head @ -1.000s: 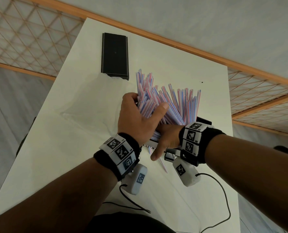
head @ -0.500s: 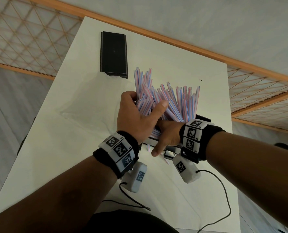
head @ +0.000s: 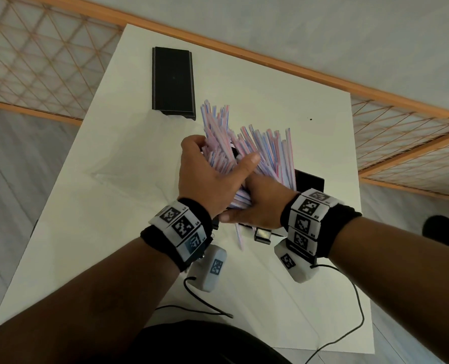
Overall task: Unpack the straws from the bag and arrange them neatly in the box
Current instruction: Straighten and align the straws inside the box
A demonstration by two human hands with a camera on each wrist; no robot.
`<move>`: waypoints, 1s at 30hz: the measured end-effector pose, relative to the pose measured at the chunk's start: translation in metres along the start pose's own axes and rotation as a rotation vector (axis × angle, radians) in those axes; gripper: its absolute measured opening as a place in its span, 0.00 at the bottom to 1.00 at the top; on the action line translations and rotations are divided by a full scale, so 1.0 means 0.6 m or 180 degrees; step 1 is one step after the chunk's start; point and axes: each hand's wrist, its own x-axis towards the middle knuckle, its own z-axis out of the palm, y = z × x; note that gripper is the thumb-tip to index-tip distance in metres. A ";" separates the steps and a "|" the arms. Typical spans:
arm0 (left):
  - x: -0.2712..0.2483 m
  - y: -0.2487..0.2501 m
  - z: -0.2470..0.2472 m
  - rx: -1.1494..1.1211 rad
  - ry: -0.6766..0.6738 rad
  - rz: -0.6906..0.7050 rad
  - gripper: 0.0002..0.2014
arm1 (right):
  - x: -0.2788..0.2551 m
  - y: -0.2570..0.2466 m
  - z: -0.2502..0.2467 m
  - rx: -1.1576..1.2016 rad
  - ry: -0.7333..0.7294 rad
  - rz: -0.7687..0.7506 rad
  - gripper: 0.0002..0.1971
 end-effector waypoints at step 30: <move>0.013 0.022 0.010 -0.0136 0.0310 0.0246 0.39 | -0.043 0.032 -0.005 0.0748 0.1035 -0.0506 0.08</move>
